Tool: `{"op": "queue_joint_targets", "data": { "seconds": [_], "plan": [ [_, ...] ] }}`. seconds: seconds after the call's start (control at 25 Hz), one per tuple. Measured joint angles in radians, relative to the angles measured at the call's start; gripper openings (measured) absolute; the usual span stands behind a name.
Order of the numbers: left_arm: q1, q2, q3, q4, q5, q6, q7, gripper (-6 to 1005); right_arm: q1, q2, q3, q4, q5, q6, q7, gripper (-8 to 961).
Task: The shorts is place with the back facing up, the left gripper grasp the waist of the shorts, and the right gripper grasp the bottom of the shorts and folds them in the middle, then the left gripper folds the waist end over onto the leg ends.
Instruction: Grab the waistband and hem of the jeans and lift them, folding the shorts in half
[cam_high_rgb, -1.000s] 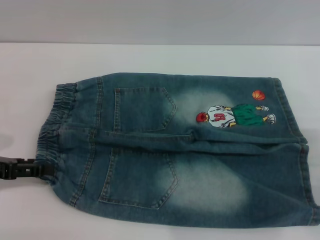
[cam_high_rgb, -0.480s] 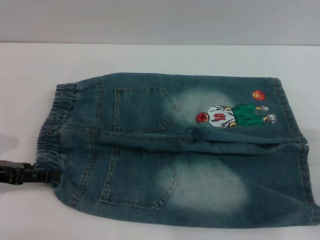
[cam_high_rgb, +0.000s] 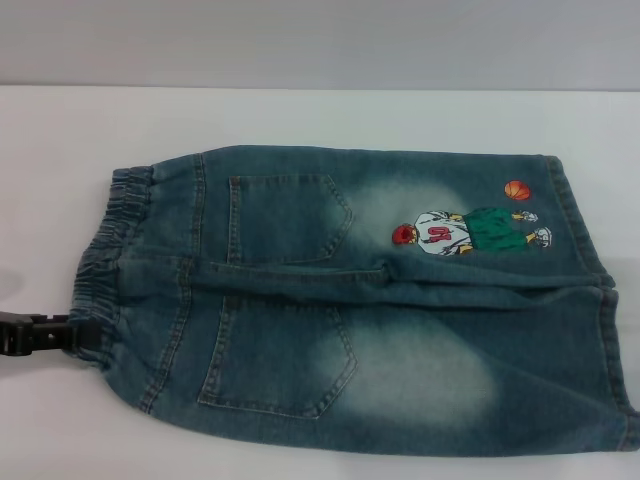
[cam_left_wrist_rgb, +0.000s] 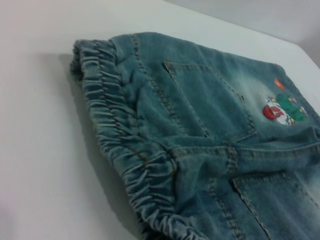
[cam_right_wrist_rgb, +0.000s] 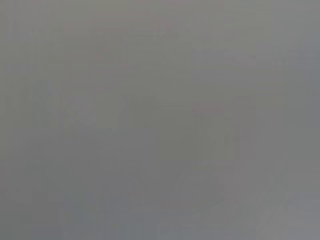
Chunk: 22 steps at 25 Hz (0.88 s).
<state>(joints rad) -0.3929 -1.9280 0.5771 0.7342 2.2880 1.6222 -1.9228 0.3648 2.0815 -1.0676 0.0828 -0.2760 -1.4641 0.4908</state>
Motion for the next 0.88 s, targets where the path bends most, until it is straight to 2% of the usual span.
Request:
{"op": "queue_joint_targets", "data": {
  "seconds": [0.24,0.48,0.8,0.88],
  "plan": [
    [0.009,-0.009,0.004,0.021,0.001,-0.014,-0.004,643,-0.003,0.000,0.000,0.000,0.000,0.004,0.000,632],
    [0.011,-0.012,0.010,0.031,0.001,-0.009,-0.008,411,-0.006,0.000,0.002,0.000,0.000,0.004,0.000,632],
    [0.011,-0.012,0.002,0.031,0.001,-0.008,-0.011,33,-0.008,0.000,0.003,0.000,0.001,0.004,0.000,632],
    [0.011,-0.013,0.002,0.031,0.001,-0.007,-0.011,33,-0.008,0.000,0.003,-0.003,0.001,0.004,0.000,632]
  ]
}}
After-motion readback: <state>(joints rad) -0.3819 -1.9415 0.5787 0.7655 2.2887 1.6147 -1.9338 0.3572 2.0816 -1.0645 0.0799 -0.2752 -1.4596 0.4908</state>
